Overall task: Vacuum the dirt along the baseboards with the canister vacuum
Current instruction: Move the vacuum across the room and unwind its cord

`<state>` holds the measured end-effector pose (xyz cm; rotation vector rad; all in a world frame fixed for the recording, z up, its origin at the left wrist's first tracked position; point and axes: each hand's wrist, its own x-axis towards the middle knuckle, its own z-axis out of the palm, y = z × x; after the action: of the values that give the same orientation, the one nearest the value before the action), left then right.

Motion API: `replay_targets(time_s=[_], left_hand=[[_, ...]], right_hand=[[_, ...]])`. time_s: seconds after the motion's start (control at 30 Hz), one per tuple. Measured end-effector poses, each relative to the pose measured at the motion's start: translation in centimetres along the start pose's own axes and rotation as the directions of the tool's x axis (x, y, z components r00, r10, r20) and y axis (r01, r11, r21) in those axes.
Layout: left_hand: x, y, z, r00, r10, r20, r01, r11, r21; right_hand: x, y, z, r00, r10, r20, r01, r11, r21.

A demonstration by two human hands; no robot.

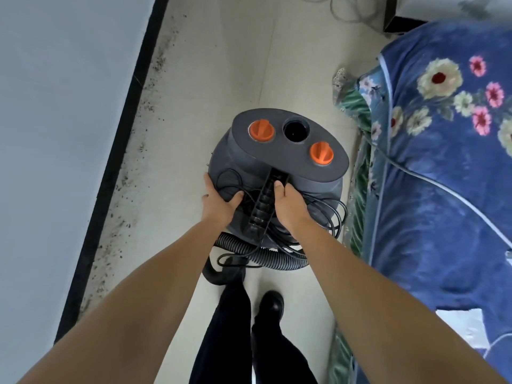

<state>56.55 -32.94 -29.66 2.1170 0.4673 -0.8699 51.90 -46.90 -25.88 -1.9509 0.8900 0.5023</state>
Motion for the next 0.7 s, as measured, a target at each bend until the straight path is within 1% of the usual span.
replay_targets(time_s=[0.17, 0.37, 0.47, 0.53, 0.6, 0.63, 0.67, 0.7], left_hand=[[-2.6, -3.4, 0.0, 1.0, -0.02, -0.01, 0.02, 1.0, 0.001], [-4.4, -6.6, 0.3, 0.999, 0.009, -0.035, -0.01, 0.999, -0.044], [-5.2, -6.9, 0.0, 1.0, -0.003, -0.012, 0.002, 0.998, -0.06], [-6.1, -6.7, -0.1, 1.0, 0.014, -0.017, -0.015, 0.999, -0.039], [-7.8, -6.7, -0.1, 0.989, 0.112, -0.092, -0.108, 0.993, 0.041], [-8.8, -6.6, 0.0, 0.978, 0.169, -0.124, -0.158, 0.983, 0.095], [-9.7, -6.5, 0.2, 0.969, 0.207, -0.132, -0.188, 0.971, 0.146], [-10.3, -6.4, 0.5, 0.969, 0.218, -0.113, -0.194, 0.963, 0.189]], right_hand=[[-2.9, 1.8, 1.4, 0.999, -0.005, 0.054, 0.006, 1.0, -0.018], [-5.0, 3.9, 2.8, 0.997, -0.07, 0.019, 0.071, 0.991, -0.117], [-5.5, 5.0, 3.2, 0.986, -0.163, -0.02, 0.16, 0.981, -0.109], [-6.2, 6.2, 2.5, 0.961, -0.276, -0.02, 0.266, 0.94, -0.213], [-7.0, 7.5, 1.2, 0.91, -0.415, -0.007, 0.382, 0.845, -0.375], [-7.4, 7.9, 0.6, 0.89, -0.455, 0.022, 0.418, 0.796, -0.438], [-7.6, 8.2, 0.2, 0.885, -0.461, 0.069, 0.432, 0.757, -0.49], [-7.8, 8.3, 0.1, 0.892, -0.436, 0.121, 0.427, 0.724, -0.541]])
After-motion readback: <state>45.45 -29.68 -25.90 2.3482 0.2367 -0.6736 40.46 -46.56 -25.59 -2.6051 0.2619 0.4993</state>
